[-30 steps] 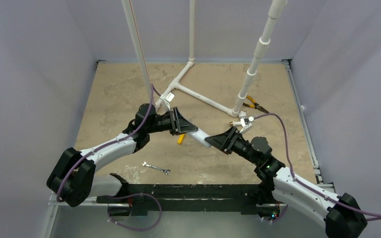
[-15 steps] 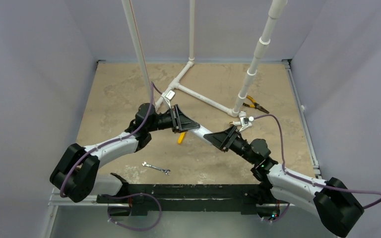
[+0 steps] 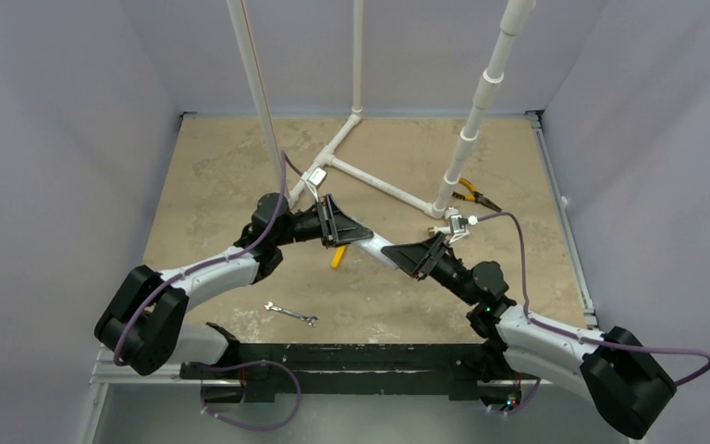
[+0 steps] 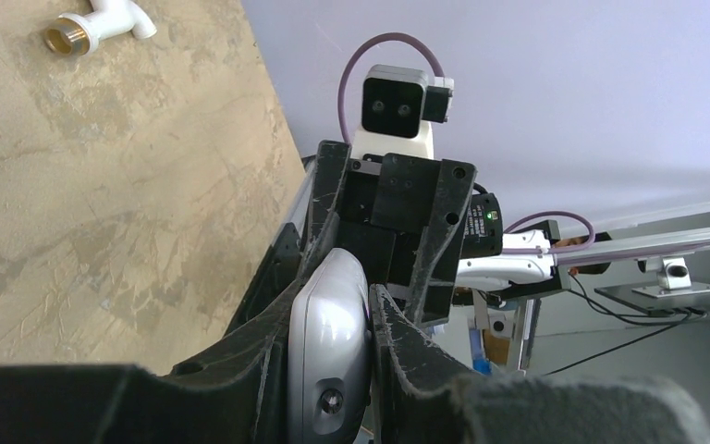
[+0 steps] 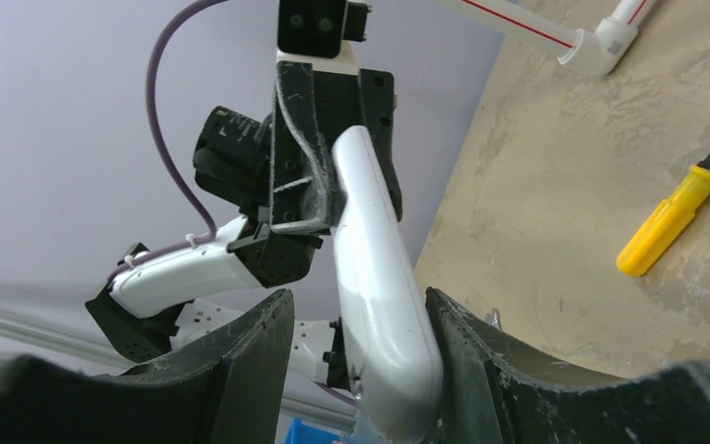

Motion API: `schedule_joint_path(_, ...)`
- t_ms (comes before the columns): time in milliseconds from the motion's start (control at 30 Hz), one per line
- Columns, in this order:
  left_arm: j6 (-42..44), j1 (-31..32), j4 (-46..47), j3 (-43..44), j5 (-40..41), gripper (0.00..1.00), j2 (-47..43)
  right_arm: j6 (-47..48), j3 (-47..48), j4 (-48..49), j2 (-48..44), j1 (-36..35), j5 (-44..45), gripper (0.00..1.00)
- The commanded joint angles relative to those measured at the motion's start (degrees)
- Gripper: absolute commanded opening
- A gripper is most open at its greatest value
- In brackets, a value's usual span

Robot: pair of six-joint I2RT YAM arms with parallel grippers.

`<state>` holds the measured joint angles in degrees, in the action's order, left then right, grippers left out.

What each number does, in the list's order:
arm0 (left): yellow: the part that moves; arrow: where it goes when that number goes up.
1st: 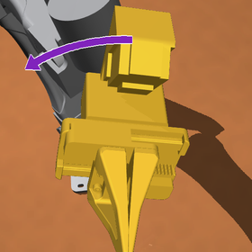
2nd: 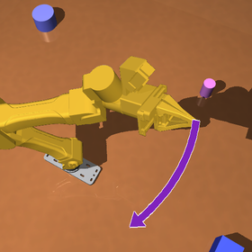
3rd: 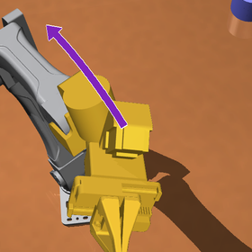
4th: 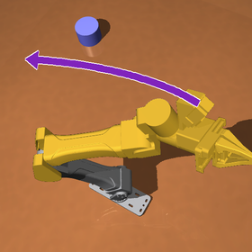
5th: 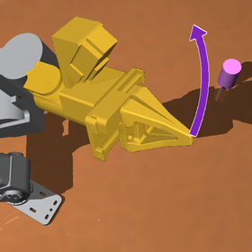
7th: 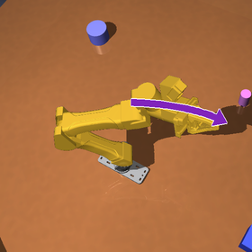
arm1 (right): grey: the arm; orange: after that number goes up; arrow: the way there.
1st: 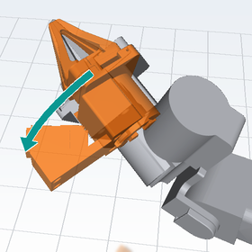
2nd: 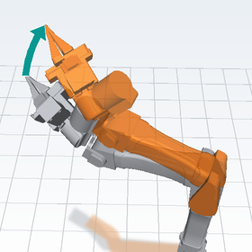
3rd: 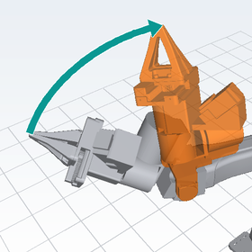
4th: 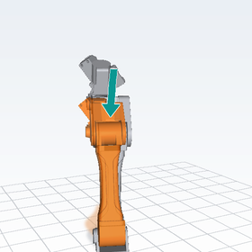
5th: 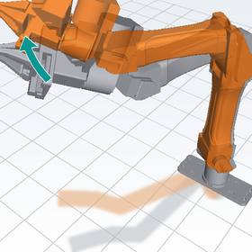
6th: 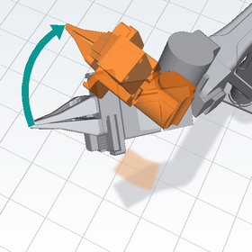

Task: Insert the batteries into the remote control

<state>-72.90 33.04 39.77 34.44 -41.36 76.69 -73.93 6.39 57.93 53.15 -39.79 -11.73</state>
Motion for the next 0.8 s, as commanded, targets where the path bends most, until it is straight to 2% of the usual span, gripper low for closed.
schedule_joint_path(0,-0.4,0.1,4.7,-0.4,-0.7,0.0,0.3,1.1,0.0,1.9,-2.0,-0.1,-0.5,0.53)
schedule_joint_path(400,-0.8,0.1,6.0,-0.6,-0.8,0.0,1.0,0.8,-0.5,2.7,-1.9,-0.1,-0.6,0.36)
schedule_joint_path(667,1.0,0.2,3.2,-0.4,0.0,0.0,-0.7,1.1,-0.2,2.0,-1.6,-0.1,-0.2,0.11)
schedule_joint_path(700,1.4,0.2,2.3,-0.3,0.1,0.01,-1.1,1.4,-0.2,1.9,-1.6,-0.1,0.0,0.08)
schedule_joint_path(767,2.6,0.1,0.2,0.0,0.5,0.08,-2.0,2.0,-0.1,1.4,-1.8,-0.1,0.3,0.0)
